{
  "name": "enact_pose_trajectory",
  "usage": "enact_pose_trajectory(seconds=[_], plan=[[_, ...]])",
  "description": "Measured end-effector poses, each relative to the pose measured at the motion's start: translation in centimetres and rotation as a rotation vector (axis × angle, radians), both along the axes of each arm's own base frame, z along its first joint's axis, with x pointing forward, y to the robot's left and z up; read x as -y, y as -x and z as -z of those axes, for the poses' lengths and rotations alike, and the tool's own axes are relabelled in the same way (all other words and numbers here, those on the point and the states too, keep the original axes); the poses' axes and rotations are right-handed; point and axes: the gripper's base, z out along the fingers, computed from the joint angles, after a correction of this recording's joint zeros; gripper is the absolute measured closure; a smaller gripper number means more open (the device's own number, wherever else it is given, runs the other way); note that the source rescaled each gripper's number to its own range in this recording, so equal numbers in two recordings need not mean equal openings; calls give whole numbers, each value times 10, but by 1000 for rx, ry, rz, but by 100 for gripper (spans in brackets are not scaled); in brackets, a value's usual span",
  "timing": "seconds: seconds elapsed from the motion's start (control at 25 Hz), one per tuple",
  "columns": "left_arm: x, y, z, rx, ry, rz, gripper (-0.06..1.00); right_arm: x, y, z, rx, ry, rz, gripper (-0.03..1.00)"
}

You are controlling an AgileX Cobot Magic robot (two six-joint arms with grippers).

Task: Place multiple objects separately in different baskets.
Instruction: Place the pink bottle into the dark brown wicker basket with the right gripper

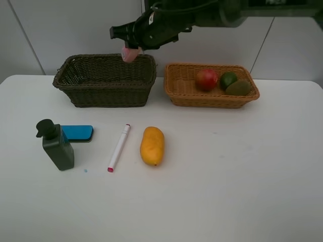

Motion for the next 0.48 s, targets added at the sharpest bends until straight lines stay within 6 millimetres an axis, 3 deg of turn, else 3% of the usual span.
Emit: enact_pose_trajectory(seconds=[0.24,0.48], plan=[[0,0,0,0,0,0,-5,-9,-13,36,-36,29,-1,94],[0,0,0,0,0,0,-5,-11,-16,54,-59,50,-2,94]])
